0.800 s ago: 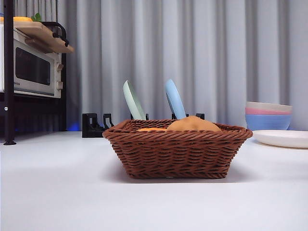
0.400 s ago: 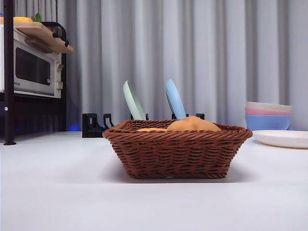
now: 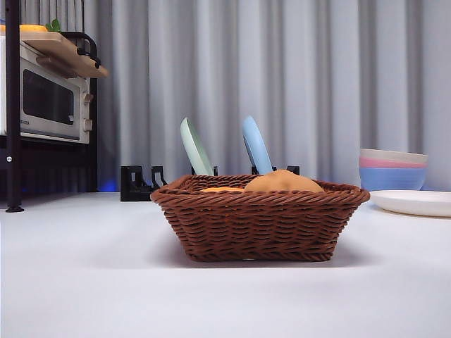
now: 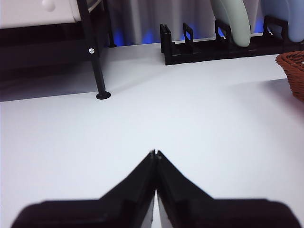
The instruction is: Pick up the basket,pick up the corn from the table,pick up the potato from the table,pick up the cucumber from the table,put all items into the basket
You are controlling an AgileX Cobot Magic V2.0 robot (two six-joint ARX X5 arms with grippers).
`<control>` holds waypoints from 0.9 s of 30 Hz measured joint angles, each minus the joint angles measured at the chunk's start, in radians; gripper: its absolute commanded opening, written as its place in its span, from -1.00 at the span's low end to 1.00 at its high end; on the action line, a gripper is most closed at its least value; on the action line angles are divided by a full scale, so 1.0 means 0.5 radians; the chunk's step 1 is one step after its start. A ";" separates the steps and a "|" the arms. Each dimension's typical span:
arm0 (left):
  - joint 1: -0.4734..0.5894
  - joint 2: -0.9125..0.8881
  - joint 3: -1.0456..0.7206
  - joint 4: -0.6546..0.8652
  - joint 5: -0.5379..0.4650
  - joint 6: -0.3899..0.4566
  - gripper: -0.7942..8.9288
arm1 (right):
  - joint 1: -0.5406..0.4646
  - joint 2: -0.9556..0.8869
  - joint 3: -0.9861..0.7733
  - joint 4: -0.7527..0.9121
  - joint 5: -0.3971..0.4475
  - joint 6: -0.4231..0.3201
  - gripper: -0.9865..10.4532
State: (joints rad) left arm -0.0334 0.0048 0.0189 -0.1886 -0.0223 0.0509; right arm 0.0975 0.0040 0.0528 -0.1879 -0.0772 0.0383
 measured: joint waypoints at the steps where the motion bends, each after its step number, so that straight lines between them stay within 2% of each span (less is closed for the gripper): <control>1: 0.000 0.000 0.000 0.000 -0.001 0.000 -0.84 | 0.001 0.000 -0.018 -0.001 -0.002 0.007 -0.82; 27: 0.000 0.001 0.000 0.001 0.000 0.000 -0.84 | 0.001 0.000 -0.059 0.007 0.005 -0.048 -0.82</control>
